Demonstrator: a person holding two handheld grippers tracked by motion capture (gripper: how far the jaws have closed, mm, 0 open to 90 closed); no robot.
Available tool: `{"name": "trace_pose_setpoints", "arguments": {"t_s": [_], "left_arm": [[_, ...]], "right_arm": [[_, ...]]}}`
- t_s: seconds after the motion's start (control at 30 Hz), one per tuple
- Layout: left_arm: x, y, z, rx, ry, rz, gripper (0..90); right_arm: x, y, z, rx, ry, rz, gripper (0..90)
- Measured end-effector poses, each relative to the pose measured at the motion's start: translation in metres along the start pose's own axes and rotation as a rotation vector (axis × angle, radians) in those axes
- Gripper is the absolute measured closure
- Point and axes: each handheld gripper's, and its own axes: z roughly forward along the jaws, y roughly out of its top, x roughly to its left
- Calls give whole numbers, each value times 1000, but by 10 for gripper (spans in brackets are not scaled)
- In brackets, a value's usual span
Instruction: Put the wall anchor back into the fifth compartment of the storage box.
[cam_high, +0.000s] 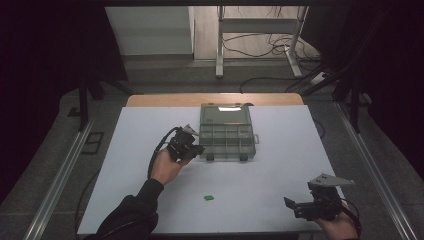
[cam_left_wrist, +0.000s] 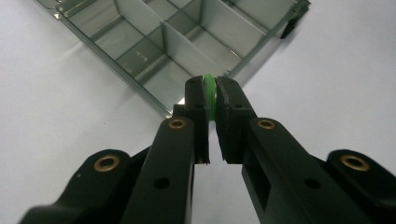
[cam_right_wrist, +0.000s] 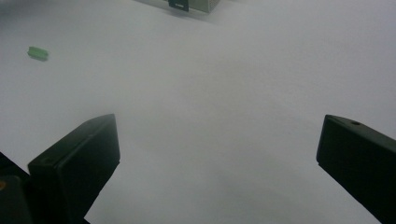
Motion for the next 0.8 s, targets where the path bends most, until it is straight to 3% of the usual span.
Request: {"name": "trace_pose_setpoints", "arguments": {"t_s": [0.63, 0.8], "left_arm": [[13, 9, 22, 6, 28, -42, 834], [15, 9, 25, -4, 27, -54, 796]], "right_arm": [[-1, 0, 1, 12, 2, 3, 0], [-1, 0, 1, 12, 1, 4, 0]]}}
